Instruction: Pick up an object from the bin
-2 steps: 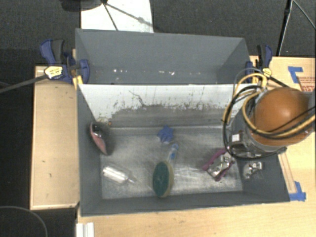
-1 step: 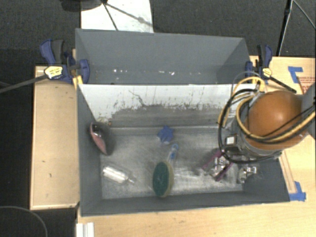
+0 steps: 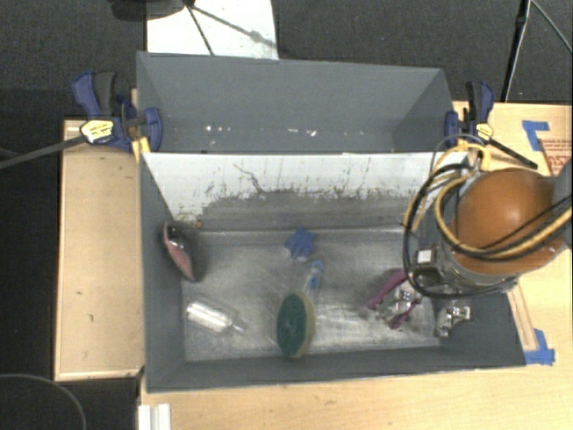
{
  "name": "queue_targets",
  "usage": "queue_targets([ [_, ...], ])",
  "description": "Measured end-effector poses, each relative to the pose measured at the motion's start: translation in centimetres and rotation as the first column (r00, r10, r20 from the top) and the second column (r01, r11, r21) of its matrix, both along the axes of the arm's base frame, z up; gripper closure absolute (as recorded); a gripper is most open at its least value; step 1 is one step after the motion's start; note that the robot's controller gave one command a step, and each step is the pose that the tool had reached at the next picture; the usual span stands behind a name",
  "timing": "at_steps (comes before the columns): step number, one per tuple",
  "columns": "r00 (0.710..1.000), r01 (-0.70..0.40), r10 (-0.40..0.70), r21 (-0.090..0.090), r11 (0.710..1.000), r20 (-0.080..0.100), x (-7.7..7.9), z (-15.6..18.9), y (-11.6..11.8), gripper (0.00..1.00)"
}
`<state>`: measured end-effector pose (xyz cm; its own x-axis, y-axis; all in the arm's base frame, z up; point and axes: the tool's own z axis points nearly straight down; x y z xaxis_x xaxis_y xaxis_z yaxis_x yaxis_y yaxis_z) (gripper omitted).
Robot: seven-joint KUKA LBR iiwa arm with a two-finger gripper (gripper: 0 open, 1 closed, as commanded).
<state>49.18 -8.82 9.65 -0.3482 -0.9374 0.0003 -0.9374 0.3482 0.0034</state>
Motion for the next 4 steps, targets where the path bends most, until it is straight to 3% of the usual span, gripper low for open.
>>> queue_targets([
  [1,0.999,-0.032,0.032,0.000,0.999,0.007,-1.1,3.0,-0.4,0.00],
  [2,0.958,-0.288,0.288,0.001,0.958,0.001,-0.7,0.0,1.4,0.00],
  [3,0.929,-0.369,0.369,-0.003,0.929,0.014,3.3,11.6,4.5,0.00],
  [4,0.913,-0.409,0.409,0.004,0.913,-0.005,-0.7,4.0,3.0,0.00],
])
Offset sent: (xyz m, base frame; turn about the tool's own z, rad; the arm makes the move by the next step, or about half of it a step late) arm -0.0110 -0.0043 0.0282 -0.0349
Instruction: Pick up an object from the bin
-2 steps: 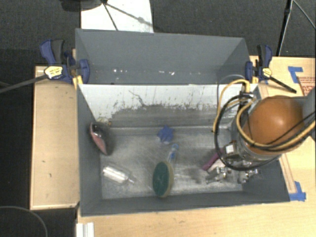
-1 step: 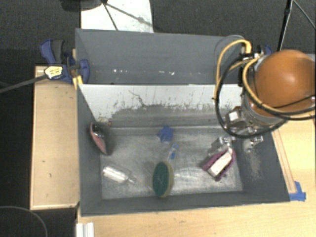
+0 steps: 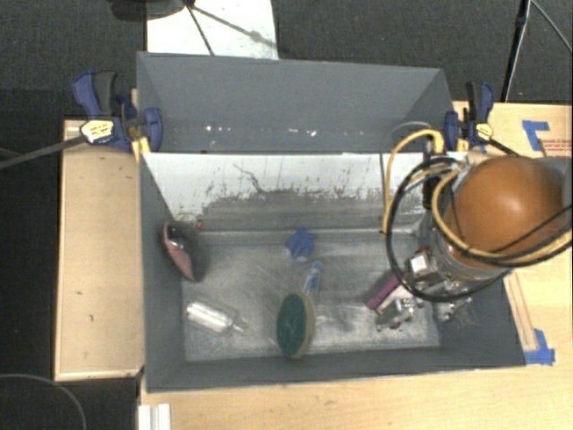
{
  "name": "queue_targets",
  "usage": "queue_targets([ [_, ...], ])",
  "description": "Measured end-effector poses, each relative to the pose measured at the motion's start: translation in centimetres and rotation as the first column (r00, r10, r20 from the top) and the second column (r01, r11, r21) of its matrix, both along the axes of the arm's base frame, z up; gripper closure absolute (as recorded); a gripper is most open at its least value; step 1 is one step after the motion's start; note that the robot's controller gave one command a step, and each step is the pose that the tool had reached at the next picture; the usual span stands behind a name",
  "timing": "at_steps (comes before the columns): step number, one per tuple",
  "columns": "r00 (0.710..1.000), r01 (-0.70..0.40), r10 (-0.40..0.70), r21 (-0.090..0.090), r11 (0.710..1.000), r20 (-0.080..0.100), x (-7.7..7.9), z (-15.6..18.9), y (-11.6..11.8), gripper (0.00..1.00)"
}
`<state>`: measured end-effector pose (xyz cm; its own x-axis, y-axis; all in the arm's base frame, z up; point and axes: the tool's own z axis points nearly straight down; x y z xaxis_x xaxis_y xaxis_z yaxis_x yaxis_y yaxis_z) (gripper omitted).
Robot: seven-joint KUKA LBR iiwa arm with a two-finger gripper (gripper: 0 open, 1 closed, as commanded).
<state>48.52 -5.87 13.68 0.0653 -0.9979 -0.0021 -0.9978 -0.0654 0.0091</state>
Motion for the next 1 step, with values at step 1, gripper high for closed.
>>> queue_targets([
  [1,0.983,0.183,-0.183,0.000,0.983,0.006,1.55,-4.38,-0.17,0.00],
])
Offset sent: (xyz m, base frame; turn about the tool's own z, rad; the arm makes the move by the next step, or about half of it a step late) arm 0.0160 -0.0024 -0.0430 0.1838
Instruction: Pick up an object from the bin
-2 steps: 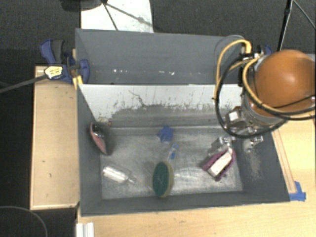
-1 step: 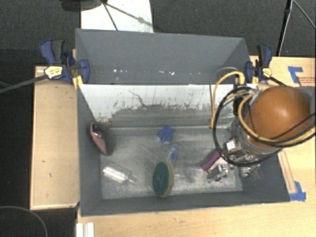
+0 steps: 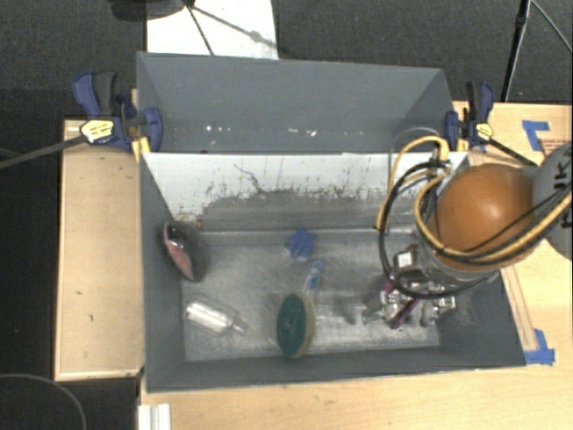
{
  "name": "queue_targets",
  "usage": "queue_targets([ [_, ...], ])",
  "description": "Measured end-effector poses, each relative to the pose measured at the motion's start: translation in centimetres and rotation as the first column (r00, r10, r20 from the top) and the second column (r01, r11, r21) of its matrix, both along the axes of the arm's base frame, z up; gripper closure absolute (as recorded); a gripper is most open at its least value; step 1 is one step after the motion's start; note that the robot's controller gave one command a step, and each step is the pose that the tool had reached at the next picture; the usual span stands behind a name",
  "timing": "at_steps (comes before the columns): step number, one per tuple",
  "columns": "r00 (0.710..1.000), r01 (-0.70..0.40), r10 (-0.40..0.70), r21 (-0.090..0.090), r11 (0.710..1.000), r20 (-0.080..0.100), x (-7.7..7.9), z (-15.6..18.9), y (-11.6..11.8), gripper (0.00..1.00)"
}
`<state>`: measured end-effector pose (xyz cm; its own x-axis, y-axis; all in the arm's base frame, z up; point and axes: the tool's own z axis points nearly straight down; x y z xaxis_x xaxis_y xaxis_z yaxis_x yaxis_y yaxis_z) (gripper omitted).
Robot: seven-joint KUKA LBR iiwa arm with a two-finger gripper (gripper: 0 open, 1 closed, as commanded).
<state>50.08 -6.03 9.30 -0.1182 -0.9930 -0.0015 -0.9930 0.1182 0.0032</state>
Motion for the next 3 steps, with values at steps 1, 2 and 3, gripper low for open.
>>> queue_targets([
  [1,0.978,0.209,-0.209,0.000,0.978,0.005,0.5,-0.3,-4.0,0.00],
  [2,0.969,0.248,-0.248,0.001,0.969,0.005,-1.5,-2.2,-0.5,0.00],
  [3,0.860,0.510,-0.510,0.004,0.860,0.011,2.4,10.7,2.6,0.00],
])
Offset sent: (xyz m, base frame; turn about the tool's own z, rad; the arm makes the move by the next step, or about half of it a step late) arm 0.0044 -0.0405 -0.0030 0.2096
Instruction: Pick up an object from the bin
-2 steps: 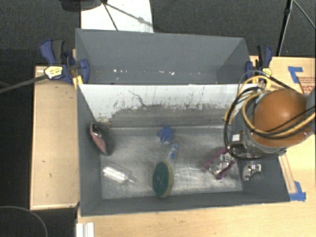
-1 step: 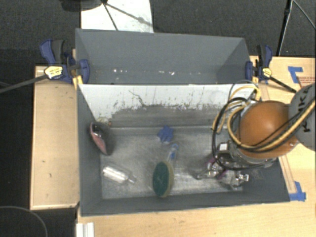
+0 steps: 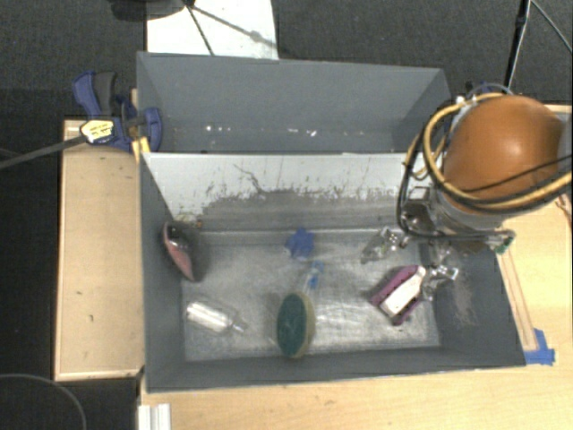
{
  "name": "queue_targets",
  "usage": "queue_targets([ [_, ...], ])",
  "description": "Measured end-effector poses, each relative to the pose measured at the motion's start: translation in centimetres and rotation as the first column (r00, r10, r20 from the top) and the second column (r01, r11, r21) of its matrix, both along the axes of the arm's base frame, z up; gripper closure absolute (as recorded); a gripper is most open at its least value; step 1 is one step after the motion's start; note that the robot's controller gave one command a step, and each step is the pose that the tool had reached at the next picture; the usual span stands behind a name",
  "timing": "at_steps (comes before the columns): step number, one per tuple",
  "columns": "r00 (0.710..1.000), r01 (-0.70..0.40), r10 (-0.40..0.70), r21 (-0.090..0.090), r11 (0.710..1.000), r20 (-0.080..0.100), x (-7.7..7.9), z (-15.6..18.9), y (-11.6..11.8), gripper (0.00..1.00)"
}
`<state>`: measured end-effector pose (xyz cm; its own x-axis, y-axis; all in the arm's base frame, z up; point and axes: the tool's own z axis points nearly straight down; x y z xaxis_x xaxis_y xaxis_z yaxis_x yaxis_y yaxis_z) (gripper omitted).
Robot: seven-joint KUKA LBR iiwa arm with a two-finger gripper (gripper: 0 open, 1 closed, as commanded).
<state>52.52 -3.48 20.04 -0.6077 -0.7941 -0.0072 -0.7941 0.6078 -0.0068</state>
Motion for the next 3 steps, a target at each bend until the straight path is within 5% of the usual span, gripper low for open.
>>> queue_targets([
  [1,0.997,0.076,-0.076,0.001,0.997,-0.006,0.6,-12.8,-4.3,0.00],
  [2,0.998,0.070,-0.070,0.001,0.998,0.000,0.8,-12.4,-4.2,1.00],
  [3,0.996,0.088,-0.088,-0.001,0.996,0.000,2.6,2.7,-5.7,1.00],
])
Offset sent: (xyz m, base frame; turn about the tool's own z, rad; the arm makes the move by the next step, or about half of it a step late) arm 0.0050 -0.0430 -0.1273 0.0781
